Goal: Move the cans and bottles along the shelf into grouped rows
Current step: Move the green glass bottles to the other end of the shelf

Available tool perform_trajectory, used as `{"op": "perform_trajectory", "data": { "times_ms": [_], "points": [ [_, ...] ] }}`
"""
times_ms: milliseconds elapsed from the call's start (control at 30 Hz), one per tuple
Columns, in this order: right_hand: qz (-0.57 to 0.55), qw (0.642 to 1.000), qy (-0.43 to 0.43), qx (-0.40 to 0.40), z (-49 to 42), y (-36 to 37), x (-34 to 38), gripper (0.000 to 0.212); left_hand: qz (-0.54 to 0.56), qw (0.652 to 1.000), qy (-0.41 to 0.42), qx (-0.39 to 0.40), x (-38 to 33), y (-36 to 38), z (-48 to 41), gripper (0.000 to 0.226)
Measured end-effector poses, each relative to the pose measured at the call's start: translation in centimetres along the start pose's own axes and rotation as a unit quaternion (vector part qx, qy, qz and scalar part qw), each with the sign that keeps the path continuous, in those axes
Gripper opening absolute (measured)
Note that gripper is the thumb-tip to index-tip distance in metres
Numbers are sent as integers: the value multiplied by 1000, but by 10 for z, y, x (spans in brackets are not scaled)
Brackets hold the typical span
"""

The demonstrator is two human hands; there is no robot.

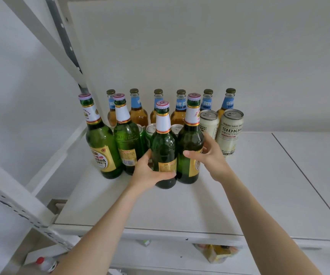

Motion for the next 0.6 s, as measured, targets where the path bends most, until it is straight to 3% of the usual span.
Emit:
{"op": "perform_trajectory", "data": {
  "times_ms": [133, 333, 467, 600],
  "points": [
    [-61, 998, 21, -13, 15, 4, 3, 72, 36, 998, -43, 38, -5, -1, 20, 64],
    [-139, 986, 88, -22, 44, 6, 7, 50, 108, 986, -104, 74, -3, -4, 54, 61],
    [-161, 978, 124, -51, 67, 3, 8, 52, 166, 976, -122, 71, -6, -13, 73, 77],
    [-159, 976, 128, -70, 91, 0, 17, 55, 198, 971, -122, 59, -13, -24, 93, 77]
  ]
}}
Point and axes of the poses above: each hand's wrist, its own z-axis away from the middle knuckle, its own y-axis out of the palm, x = y × z, the point moved 3 cm from there along -z, towards the middle knuckle, and after that the axes turned 3 degrees about z, right-handed, at the moved point
